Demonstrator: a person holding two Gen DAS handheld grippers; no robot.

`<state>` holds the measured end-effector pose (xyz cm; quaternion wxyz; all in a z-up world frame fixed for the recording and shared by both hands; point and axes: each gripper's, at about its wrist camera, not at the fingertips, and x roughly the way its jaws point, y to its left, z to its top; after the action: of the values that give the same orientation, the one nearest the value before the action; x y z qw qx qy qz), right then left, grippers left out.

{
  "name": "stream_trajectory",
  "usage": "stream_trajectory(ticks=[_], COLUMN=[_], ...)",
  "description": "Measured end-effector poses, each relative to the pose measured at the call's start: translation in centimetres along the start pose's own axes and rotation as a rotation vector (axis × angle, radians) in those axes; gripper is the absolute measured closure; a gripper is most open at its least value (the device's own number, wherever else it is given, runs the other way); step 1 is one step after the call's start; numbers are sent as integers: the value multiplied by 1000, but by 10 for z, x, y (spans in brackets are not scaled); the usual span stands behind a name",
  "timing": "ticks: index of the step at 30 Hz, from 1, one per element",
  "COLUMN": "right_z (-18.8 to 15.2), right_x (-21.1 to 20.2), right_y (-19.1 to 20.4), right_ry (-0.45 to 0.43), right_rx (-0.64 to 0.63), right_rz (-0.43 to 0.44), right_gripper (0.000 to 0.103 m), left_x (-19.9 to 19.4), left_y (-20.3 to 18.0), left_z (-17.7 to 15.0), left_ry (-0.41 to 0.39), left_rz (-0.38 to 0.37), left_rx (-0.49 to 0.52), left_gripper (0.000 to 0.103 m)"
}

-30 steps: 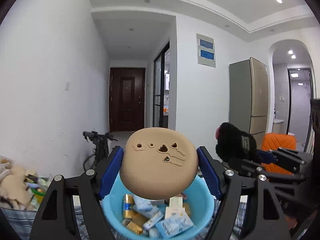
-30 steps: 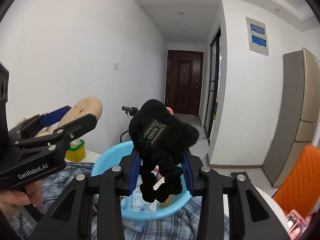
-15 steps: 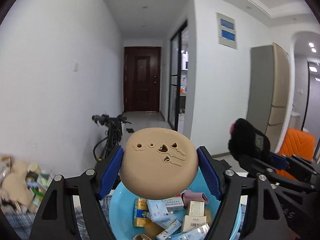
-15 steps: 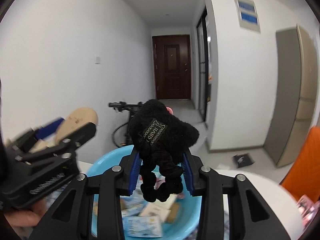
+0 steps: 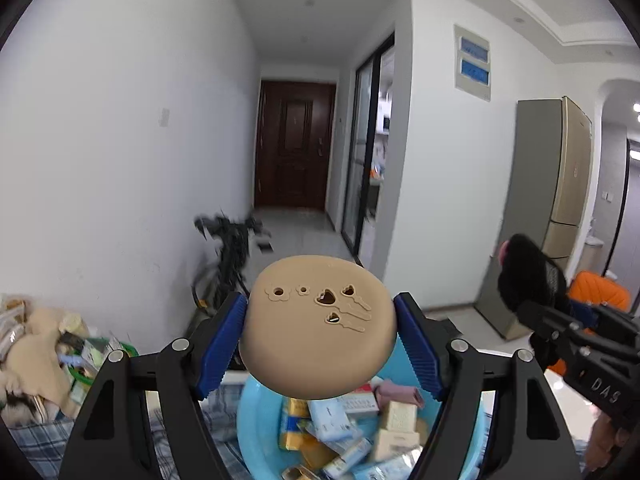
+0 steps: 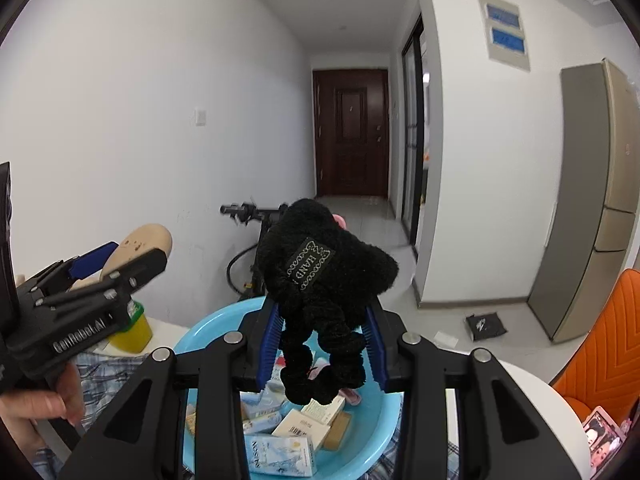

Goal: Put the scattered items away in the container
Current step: 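Lift the beige lid and black plush toy up over the blue basin, then lower both held items into the blue basin and open both grippers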

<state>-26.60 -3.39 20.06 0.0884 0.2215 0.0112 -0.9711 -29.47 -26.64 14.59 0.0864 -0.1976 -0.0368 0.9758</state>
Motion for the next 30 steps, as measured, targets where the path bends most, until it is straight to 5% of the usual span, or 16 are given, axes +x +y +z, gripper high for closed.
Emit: stream_trajectory(ticks=[5, 10, 12, 15, 20, 30], right_z=[23, 33, 43, 56, 66, 34], right_x=[30, 58, 62, 54, 50, 92], right_y=[-3, -20, -31, -40, -43, -48], right_ry=[269, 519, 576, 569, 560, 618], right_rx=[-6, 58, 94, 113, 119, 113], right_rz=[5, 6, 41, 87, 74, 65], right_gripper=[67, 67, 67, 67, 67, 67], left_x=[18, 55, 61, 48, 49, 107], left_y=[-5, -4, -2, 1, -23, -23], left_z=[22, 24, 31, 56, 61, 4], left_ry=[203, 528, 591, 529, 525, 641], left_rz=[4, 34, 63, 25, 22, 9], left_rx=[15, -44, -40, -99, 45, 49], left_gripper=[26, 26, 26, 26, 26, 26])
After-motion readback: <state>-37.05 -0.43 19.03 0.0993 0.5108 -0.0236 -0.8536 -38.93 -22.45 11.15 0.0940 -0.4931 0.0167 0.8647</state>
